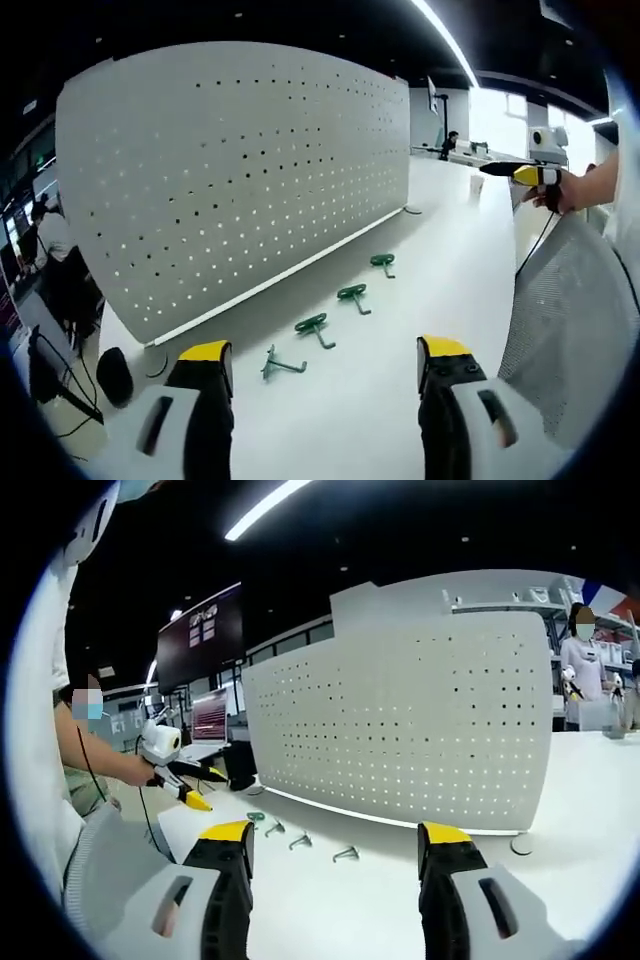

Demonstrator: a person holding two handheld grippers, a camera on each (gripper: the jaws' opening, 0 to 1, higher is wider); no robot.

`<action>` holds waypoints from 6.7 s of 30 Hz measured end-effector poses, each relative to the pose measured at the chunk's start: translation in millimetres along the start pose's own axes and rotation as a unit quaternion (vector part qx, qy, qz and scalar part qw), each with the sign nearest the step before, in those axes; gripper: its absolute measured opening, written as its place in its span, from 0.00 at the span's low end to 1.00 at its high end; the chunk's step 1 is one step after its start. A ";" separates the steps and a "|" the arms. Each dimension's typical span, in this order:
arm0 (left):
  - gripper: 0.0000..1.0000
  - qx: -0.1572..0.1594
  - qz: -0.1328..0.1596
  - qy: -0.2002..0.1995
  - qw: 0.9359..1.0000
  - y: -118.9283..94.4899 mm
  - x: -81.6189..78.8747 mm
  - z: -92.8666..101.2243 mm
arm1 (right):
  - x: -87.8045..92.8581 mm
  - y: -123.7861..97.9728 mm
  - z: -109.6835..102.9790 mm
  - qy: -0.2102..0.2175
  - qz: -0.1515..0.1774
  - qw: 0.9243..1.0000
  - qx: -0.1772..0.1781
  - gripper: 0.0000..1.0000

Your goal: Insert the hook assembly into the mounting plate slot until the hook locks in place.

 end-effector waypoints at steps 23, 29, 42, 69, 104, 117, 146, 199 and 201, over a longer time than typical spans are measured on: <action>0.71 0.039 -0.101 0.065 0.992 35.5 16.5 -28.4 | 1.3 -0.3 0.1 0.002 -0.008 1.000 0.002 0.63; 0.68 0.048 -0.126 0.079 0.988 44.5 17.4 -36.1 | 3.0 -0.7 1.2 0.005 -0.008 1.000 0.004 0.63; 0.58 0.057 -0.183 0.114 0.975 63.3 21.7 -46.1 | 5.8 -0.4 2.9 0.009 -0.015 1.000 0.006 0.63; 0.42 0.079 -0.255 0.124 0.956 92.8 34.7 -55.8 | 7.2 -3.7 6.3 0.015 -0.022 1.000 0.013 0.61; 0.06 0.055 -0.262 0.098 0.959 96.4 31.5 -55.1 | 4.7 -5.8 6.9 0.006 -0.023 1.000 0.019 0.58; 0.03 0.047 -0.261 0.094 0.960 97.1 31.5 -55.8 | 5.0 -7.1 6.3 0.009 -0.023 1.000 0.019 0.58; 0.01 0.023 -0.100 0.033 0.994 73.1 5.1 -52.4 | -0.9 -5.7 7.6 0.016 -0.007 1.000 0.020 0.58; 0.02 -0.071 0.229 -0.033 0.970 -23.2 -65.9 6.7 | -19.2 -7.4 -6.6 0.020 0.033 0.999 -0.007 0.56; 0.02 -0.072 0.237 -0.035 0.968 -25.7 -68.2 8.0 | -19.6 -7.7 -6.9 0.020 0.034 0.999 -0.008 0.56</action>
Point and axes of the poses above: the point that each gripper's makers call its tool centre point, and the gripper's own axes: y roughly forward along the fingers, z roughly to its right, x roughly out of its underside, the point moved 6 cm from there along -y, roughly backward along the fingers, and after that the axes turned 10 degrees about -z, right-handed, at the moved point
